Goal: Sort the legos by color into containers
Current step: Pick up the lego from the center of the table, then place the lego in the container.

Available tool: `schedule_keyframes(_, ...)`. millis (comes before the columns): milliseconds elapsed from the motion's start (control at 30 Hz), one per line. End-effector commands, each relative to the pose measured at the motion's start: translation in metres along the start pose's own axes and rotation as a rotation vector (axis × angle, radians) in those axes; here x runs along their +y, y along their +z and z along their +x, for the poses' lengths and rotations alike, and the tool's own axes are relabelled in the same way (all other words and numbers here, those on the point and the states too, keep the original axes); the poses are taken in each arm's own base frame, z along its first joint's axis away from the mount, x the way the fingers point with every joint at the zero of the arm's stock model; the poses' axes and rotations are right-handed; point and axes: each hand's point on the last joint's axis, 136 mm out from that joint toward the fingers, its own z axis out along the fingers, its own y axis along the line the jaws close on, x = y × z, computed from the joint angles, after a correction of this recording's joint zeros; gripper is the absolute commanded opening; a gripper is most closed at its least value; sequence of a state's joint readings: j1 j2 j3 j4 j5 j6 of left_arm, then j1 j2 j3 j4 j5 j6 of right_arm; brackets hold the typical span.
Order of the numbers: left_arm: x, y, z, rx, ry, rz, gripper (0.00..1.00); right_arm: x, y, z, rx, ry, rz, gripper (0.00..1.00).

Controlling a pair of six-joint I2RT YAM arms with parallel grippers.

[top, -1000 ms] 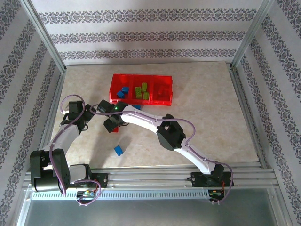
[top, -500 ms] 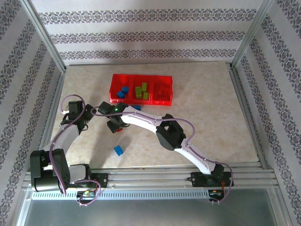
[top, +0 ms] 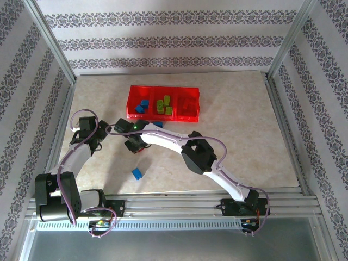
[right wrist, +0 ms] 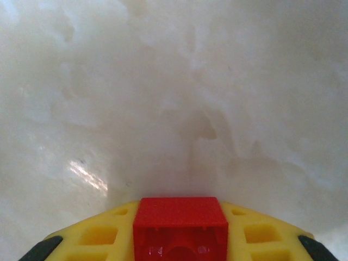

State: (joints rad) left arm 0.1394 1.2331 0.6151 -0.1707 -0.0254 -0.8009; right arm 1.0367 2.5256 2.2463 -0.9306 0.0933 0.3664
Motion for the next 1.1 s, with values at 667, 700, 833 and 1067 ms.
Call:
schedule_keyframes(667, -0.014, -0.014, -0.010, -0.039, -0.009, 0.094, 1.00, -0.230, -0.116, -0.008, -0.248, 0.403, 0.245, 0.18)
schedule_keyframes(700, -0.015, -0.014, -0.009, -0.036, -0.010, 0.099, 1.00, -0.240, -0.118, -0.007, -0.251, 0.419, 0.254, 0.18)
schedule_keyframes(833, -0.019, -0.016, -0.006, -0.026, -0.006, 0.116, 1.00, -0.273, -0.115, -0.005, -0.252, 0.471, 0.287, 0.18)
schedule_keyframes(1067, -0.021, -0.017, -0.005, -0.025, 0.002, 0.122, 1.00, -0.310, -0.104, -0.016, -0.249, 0.492, 0.327, 0.21)
